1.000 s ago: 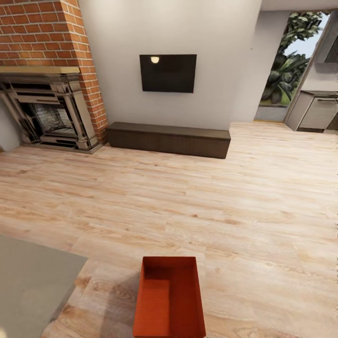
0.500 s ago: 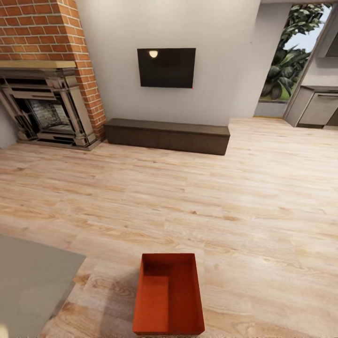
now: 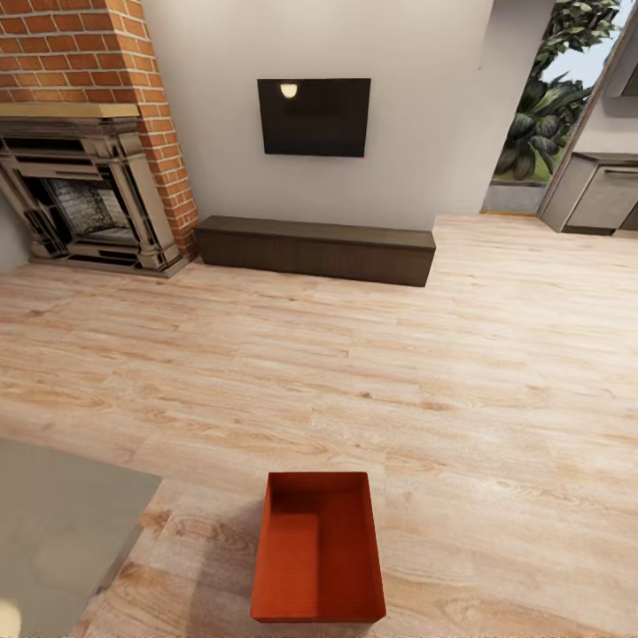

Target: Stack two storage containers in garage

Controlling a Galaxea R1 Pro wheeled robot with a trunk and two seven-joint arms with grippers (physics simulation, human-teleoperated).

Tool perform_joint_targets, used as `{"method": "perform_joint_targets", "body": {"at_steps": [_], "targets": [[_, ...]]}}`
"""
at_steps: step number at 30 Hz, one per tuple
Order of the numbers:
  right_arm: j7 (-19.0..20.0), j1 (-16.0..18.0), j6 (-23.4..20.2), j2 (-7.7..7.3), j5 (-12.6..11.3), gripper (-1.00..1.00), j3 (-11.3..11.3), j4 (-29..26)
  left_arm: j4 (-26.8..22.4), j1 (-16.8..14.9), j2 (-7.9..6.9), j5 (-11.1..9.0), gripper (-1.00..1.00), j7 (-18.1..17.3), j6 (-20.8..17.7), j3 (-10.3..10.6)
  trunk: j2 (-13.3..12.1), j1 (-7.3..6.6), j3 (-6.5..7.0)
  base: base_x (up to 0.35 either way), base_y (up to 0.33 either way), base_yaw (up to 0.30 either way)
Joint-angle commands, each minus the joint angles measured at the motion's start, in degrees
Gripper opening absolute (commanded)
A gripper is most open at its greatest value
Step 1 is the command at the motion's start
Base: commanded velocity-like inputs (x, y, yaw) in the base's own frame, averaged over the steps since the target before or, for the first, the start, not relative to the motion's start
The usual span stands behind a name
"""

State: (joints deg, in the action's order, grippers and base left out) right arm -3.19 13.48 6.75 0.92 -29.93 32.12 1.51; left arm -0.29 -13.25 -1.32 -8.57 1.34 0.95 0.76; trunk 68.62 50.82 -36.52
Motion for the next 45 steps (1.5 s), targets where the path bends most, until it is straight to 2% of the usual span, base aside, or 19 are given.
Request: {"method": "perform_joint_targets", "body": {"at_steps": [1,45], "targets": [[-0.1,0.1,0.3,0.05,-0.5,1.0,0.5,0.2,0.0,0.0,0.0,-0.5,1.0,0.1,0.1,0.1,0.0,0.0,-0.14,0.0,0.0,0.0],[-0.1,0.1,0.1,0.05,-0.5,1.0,0.5,0.2,0.0,0.0,-0.04,-0.5,1.0,0.1,0.1,0.1,0.0,0.0,-4.21,0.0,0.0,0.0]]}}
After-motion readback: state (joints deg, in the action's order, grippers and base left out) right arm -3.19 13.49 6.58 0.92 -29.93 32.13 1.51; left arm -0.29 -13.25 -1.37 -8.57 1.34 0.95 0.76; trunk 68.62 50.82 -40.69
